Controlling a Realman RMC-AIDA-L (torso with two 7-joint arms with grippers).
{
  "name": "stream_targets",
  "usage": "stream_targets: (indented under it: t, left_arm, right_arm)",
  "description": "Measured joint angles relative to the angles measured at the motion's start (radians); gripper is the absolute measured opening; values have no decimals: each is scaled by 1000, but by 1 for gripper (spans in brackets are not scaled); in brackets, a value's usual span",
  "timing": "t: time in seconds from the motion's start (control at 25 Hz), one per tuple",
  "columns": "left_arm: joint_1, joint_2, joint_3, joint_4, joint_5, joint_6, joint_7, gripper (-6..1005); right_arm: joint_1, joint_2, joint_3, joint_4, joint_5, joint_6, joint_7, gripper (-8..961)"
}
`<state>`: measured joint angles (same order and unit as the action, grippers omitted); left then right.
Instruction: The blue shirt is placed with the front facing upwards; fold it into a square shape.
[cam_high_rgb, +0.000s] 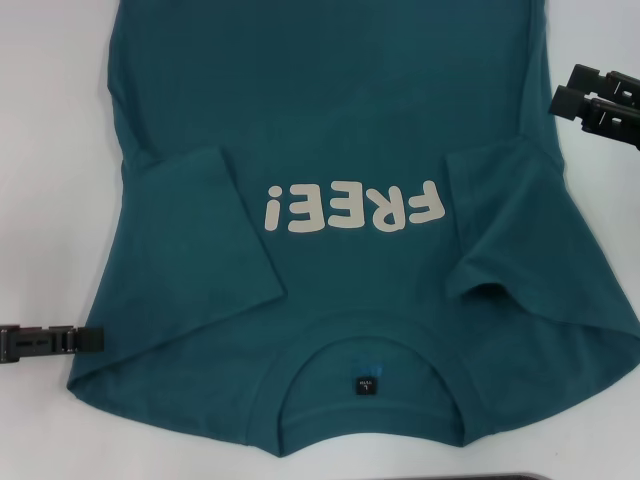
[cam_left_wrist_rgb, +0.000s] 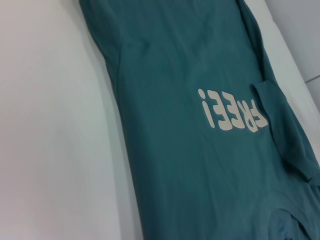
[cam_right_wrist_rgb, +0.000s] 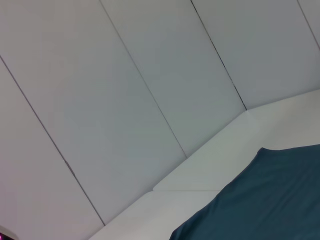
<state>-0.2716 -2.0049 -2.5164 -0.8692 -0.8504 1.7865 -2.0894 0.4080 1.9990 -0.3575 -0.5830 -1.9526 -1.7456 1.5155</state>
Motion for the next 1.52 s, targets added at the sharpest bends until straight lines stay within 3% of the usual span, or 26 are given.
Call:
stream_targets:
  t: [0.68,1.52]
  left_arm:
    - [1,9,-2,21,37,-1,-17,836]
    - [-12,2,8,23,51,2,-19,836]
  right_arm:
    - [0,-2,-2,0,1,-1,2,892]
    - [-4,-2,5,0,-2,-3,2,892]
